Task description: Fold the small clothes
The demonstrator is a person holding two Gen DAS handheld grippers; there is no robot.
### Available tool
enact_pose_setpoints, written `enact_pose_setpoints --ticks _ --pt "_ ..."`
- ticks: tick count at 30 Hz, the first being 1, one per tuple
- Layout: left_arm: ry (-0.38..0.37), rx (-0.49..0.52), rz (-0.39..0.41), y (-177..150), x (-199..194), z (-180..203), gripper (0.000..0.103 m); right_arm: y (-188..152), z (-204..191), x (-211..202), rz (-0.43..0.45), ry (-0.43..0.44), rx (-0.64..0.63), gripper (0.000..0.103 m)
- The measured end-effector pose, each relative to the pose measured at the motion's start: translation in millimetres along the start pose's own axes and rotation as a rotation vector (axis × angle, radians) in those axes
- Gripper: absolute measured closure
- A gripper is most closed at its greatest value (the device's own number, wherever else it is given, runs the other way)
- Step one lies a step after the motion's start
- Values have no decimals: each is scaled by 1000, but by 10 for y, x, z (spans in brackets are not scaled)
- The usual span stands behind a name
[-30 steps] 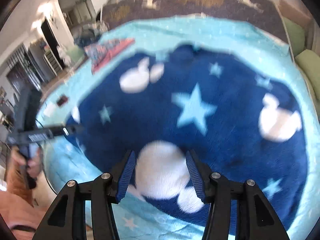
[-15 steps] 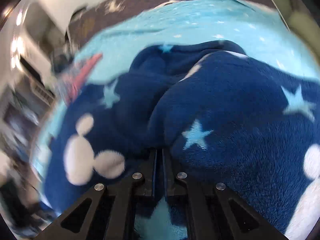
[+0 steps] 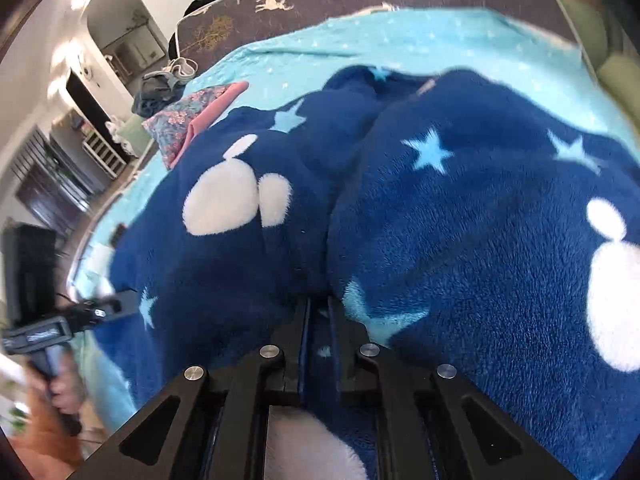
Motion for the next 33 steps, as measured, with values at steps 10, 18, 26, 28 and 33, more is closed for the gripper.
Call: enact_pose_setpoints --ticks 10,18,26,28,33 --pt "27 128 19 140 -151 447 73 -321 -114 -207 -97 55 -85 91" --pt "-7 380 42 336 -121 1331 73 -329 330 -767 33 64 41 76" --pt "-112 592 -51 249 346 2146 73 -770 1046 -1176 97 14 268 75" --pt "-142 633 -96 180 490 2310 73 -877 1181 -1223 103 40 325 75" --pt "-179 677 -202 16 821 2540 73 -843 1318 -1388 162 43 360 71"
Point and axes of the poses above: each gripper's, at about its wrist camera, not at the fingertips, and x roughly the way its jaws point, z to its right, y to its top, the point moved 1 cm from there along x, roughly the way its jaws point, and after that the axes turned 8 degrees about -y, right-handed, at the moved point
